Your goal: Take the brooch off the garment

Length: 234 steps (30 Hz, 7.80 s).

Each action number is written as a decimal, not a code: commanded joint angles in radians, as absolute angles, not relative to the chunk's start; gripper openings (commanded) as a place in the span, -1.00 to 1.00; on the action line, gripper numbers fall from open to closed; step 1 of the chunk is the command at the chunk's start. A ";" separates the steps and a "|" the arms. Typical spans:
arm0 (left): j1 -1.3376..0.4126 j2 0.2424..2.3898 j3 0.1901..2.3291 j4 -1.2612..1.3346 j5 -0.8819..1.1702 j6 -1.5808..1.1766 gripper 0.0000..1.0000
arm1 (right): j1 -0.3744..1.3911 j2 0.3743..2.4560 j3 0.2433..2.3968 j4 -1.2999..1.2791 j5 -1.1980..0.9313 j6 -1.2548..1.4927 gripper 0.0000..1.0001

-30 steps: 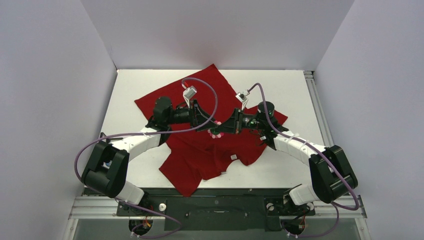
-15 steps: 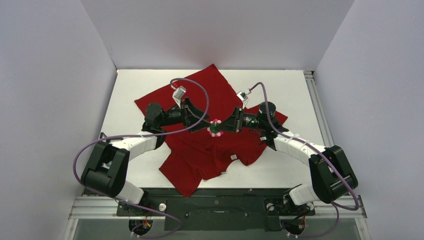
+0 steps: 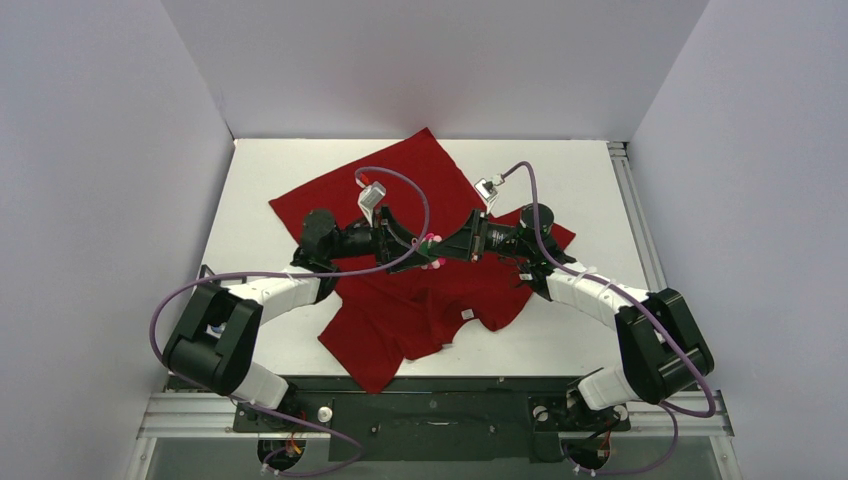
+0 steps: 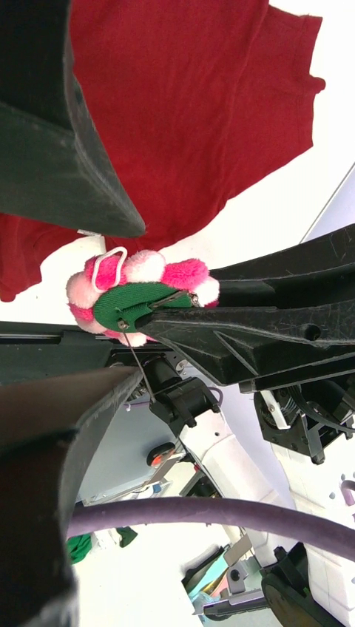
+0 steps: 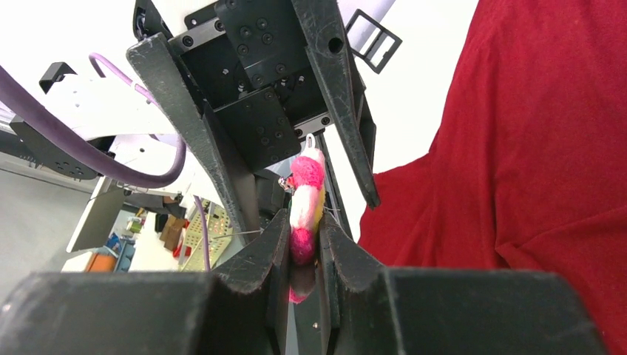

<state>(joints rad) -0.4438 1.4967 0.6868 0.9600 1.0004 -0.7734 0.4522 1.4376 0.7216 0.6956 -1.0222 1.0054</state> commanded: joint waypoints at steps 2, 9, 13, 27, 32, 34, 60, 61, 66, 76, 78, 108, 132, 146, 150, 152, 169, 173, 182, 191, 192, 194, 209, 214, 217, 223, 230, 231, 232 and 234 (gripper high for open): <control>-0.447 1.496 0.726 0.976 0.973 -0.781 0.07 | 0.452 1.420 0.723 0.727 -1.023 0.954 -1.00; -0.446 1.510 0.732 1.004 0.963 -0.829 -0.04 | 0.460 1.386 0.729 0.605 -1.003 0.838 -1.00; -0.446 1.515 0.736 0.999 0.960 -0.835 -0.07 | 0.461 1.368 0.729 0.570 -0.994 0.806 -1.00; -0.415 1.507 0.673 1.096 0.974 -0.829 0.43 | 0.441 1.394 0.720 0.653 -0.992 0.919 -1.00; -0.434 1.499 0.687 1.007 0.942 -0.756 0.45 | 0.439 1.404 0.719 0.703 -0.992 0.971 -1.00; -0.435 1.502 0.700 0.977 0.918 -0.740 0.42 | 0.440 1.407 0.720 0.710 -0.990 0.983 -1.00; -0.467 1.542 0.747 0.906 0.813 -0.765 -0.21 | 0.456 1.380 0.734 0.601 -0.925 0.906 -1.00; -0.466 1.543 0.745 0.908 0.813 -0.771 -0.26 | 0.457 1.378 0.729 0.605 -0.928 0.902 -1.00; -0.461 1.547 0.738 0.944 0.822 -0.800 -0.32 | 0.456 1.374 0.719 0.607 -0.931 0.868 -1.00; -0.458 1.554 0.720 1.044 0.864 -0.878 -0.35 | 0.454 1.366 0.693 0.688 -0.955 0.867 -1.00; -0.455 1.554 0.721 1.051 0.863 -0.890 -0.35 | 0.454 1.365 0.691 0.694 -0.956 0.865 -1.00; -0.478 1.570 0.744 0.981 0.915 -0.872 -0.60 | 0.456 1.356 0.679 0.807 -0.997 0.871 -1.00; -0.535 1.577 0.776 0.957 1.001 -0.833 -0.46 | 0.461 1.363 0.688 0.788 -1.012 0.858 -1.00; -0.472 1.551 0.788 1.212 1.046 -1.023 0.12 | 0.449 1.365 0.697 0.712 -1.007 0.814 -1.00; -0.410 1.533 0.782 1.215 1.056 -1.037 -0.05 | 0.450 1.362 0.696 0.720 -1.020 0.819 -1.00; -0.383 1.517 0.771 1.171 1.072 -1.009 -0.15 | 0.451 1.361 0.693 0.754 -1.030 0.841 -1.00; -0.387 1.480 0.720 0.970 1.090 -0.876 -0.34 | 0.473 1.374 0.692 0.889 -1.058 0.933 -1.00; -0.399 1.488 0.719 1.033 1.102 -0.922 -0.39 | 0.475 1.376 0.693 0.889 -1.054 0.931 -1.00; -0.434 1.508 0.714 1.093 1.120 -0.969 -0.43 | 0.476 1.377 0.694 0.873 -1.050 0.919 -1.00; -0.390 1.496 0.707 1.041 1.103 -0.961 -0.89 | 0.464 1.370 0.692 0.835 -1.044 0.895 -1.00; -0.384 1.497 0.705 1.040 1.107 -0.962 -0.91 | 0.464 1.369 0.692 0.836 -1.043 0.895 -1.00; -0.382 1.495 0.700 1.058 1.112 -0.975 -0.85 | 0.462 1.371 0.693 0.837 -1.042 0.897 -1.00; -0.382 1.505 0.689 1.204 1.108 -1.067 -0.64 | 0.464 1.375 0.693 0.865 -1.045 0.920 -1.00; -0.403 1.513 0.698 1.180 1.101 -1.056 -0.39 | 0.469 1.378 0.698 0.870 -1.045 0.927 -1.00; -0.407 1.517 0.710 1.162 1.103 -1.047 -0.48 | 0.470 1.377 0.699 0.875 -1.046 0.931 -1.00; -0.402 1.516 0.717 1.120 1.113 -1.027 -0.94 | 0.470 1.376 0.696 0.870 -1.043 0.929 -1.00; -0.309 1.465 0.767 0.750 1.093 -0.837 -1.00 | 0.422 1.363 0.732 0.666 -1.002 0.814 -0.26; -0.297 1.449 0.781 0.580 1.076 -0.719 -1.00 | 0.404 1.359 0.739 0.632 -0.994 0.796 -0.16; -0.273 1.442 0.814 0.486 1.050 -0.657 -1.00 | 0.398 1.356 0.743 0.616 -0.990 0.786 -0.08; -0.239 1.422 0.861 0.227 0.989 -0.475 -1.00 | 0.378 1.351 0.753 0.558 -0.979 0.753 0.09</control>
